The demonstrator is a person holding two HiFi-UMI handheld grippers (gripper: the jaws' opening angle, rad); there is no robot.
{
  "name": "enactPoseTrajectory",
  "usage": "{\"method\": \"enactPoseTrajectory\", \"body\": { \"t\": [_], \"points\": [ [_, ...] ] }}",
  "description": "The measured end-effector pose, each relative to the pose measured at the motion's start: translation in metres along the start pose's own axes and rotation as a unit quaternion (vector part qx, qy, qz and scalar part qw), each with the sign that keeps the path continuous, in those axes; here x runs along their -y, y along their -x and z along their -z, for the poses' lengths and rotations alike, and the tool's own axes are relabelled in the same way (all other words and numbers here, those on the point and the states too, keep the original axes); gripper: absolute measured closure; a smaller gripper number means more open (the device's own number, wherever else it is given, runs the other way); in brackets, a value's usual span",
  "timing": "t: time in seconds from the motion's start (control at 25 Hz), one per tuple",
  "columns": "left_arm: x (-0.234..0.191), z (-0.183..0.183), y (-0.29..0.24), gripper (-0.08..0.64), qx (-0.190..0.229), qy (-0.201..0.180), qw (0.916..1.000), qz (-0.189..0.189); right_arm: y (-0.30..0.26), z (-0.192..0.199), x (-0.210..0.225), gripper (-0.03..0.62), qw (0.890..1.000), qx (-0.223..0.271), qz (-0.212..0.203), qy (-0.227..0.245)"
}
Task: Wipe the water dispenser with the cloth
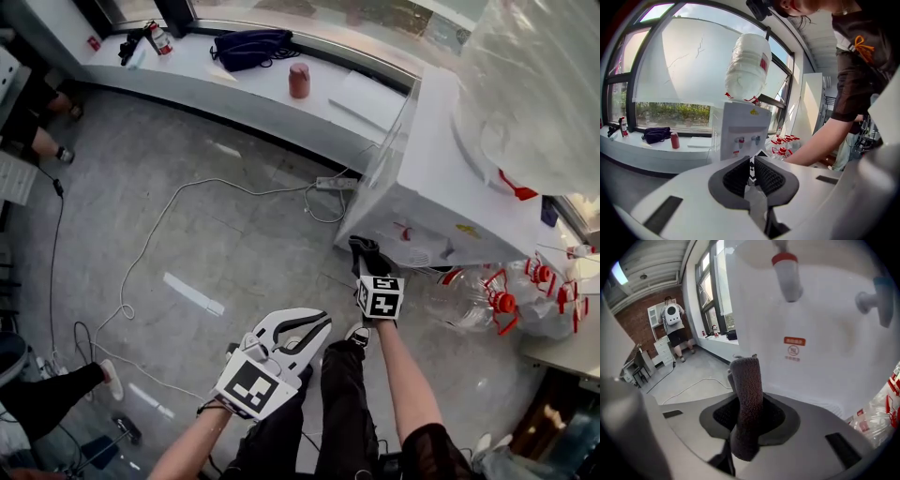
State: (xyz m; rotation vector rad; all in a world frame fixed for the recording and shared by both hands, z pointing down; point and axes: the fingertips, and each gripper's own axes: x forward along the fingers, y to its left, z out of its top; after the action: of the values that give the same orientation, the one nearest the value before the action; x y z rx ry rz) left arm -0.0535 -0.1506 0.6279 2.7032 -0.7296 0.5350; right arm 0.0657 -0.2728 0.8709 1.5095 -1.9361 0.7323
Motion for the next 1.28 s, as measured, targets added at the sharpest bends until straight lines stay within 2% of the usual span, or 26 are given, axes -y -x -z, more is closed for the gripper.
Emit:
{"method": "enactPoseTrajectory", "body": {
  "t": [0.12,0.28,0.44,0.56,0.72,0.96,1.2,1.28],
  "points": [
    [-0.009,0.01,0.001,0.517,-0.002,0.008,0.9999,-0.012,-0.023,-0.008,-0.006,0.48,1.0,0.002,-0.002,-0.024],
    [-0.02,0.018,-0.003,0.517,-0.008,0.007,0.9997,-0.023,-0.039,-0.004,0.007,0.48,0.998,-0.007,0.003,-0.07],
    [-0.021,0.014,-0.013,0.517,-0.006,0.013,0.9997,-0.021,-0.034,0.014,0.034,0.48,0.998,-0.03,0.015,-0.055],
    [-0.014,0.012,-0.023,0.517,-0.006,0.013,0.9999,-0.008,-0.022,0.027,0.057,0.479,0.997,-0.035,0.022,-0.066],
    [-0.005,0.008,-0.037,0.517,-0.008,0.008,0.9999,0.006,-0.002,0.042,0.084,0.479,0.997,-0.042,0.037,-0.055],
    [0.011,0.001,-0.055,0.517,-0.011,-0.001,0.9995,0.031,0.025,0.063,0.139,0.479,0.993,-0.05,0.081,-0.072],
    [0.02,0.002,-0.063,0.517,-0.024,-0.016,0.9985,0.046,0.052,0.082,0.207,0.48,0.977,-0.047,0.141,-0.151],
    [0.021,0.003,-0.064,0.517,-0.027,-0.015,0.9985,0.045,0.057,0.082,0.219,0.477,0.978,-0.05,0.141,-0.145]
  ]
}}
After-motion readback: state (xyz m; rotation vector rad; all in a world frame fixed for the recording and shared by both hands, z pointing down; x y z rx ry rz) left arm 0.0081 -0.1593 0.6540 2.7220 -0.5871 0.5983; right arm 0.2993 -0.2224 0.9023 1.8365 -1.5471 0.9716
